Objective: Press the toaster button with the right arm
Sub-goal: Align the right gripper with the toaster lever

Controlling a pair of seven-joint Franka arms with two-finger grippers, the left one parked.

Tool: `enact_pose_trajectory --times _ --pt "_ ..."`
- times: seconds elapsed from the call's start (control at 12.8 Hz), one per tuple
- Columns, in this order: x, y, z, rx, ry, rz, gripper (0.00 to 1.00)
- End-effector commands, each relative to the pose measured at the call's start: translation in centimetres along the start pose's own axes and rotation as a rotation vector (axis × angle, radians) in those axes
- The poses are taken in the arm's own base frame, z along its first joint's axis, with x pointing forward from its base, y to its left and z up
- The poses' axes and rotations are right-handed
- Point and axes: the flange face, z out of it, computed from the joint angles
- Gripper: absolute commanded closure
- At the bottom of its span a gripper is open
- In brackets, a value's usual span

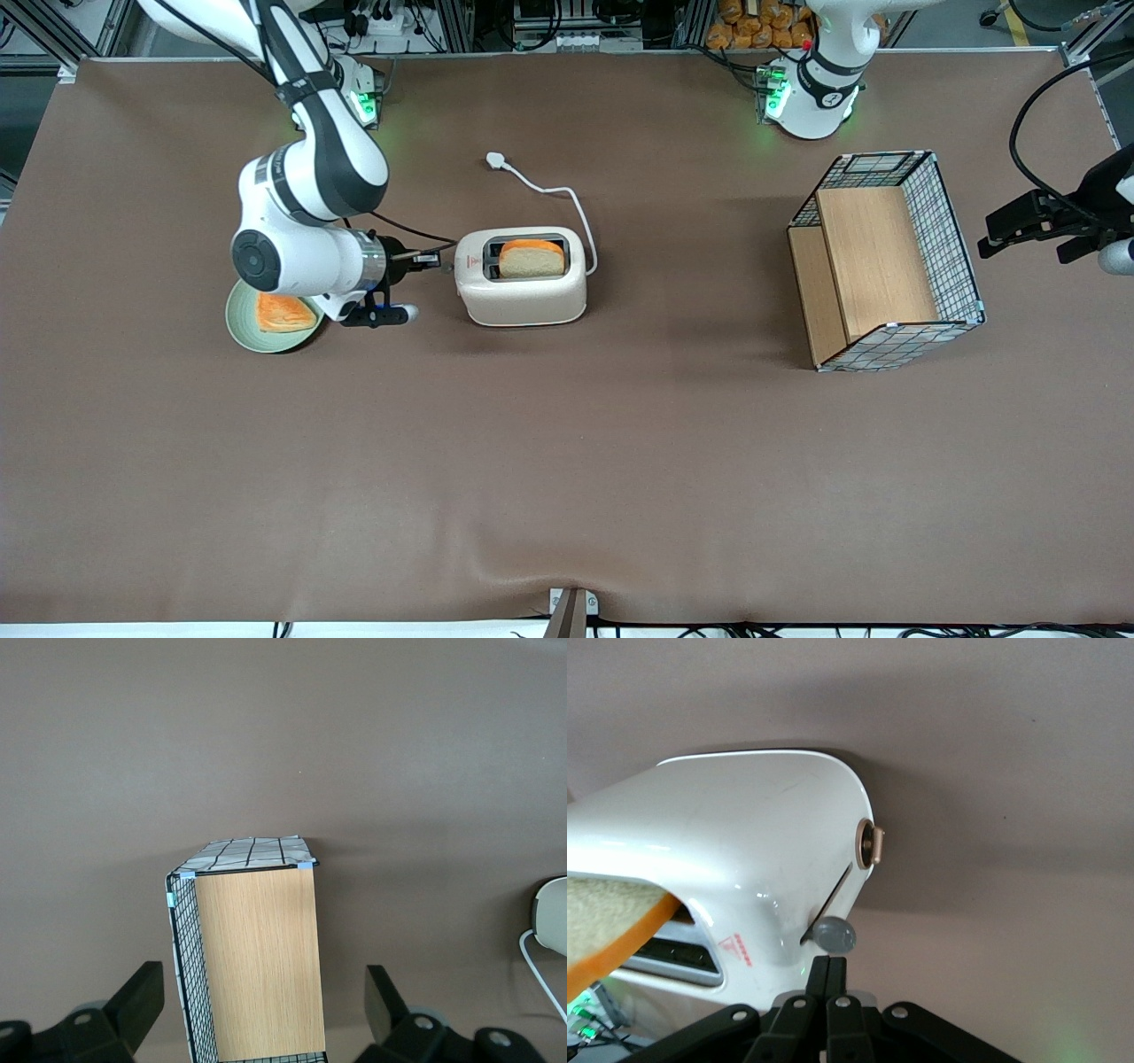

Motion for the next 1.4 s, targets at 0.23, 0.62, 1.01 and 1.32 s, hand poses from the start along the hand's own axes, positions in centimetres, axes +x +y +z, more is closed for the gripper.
enact_pose_trajectory --times 0.23,0.62,1.01,1.32 --pt "-0.9 0.6 2.0 0.009 0.035 0.010 1.00" --pt "-0.5 0.9 3.0 0.015 0.056 0.024 1.00" --pt "-0.2 2.9 4.3 0.162 0.039 -0.001 1.00" --pt "0.1 3.2 4.9 0.197 0.044 0.014 1.00"
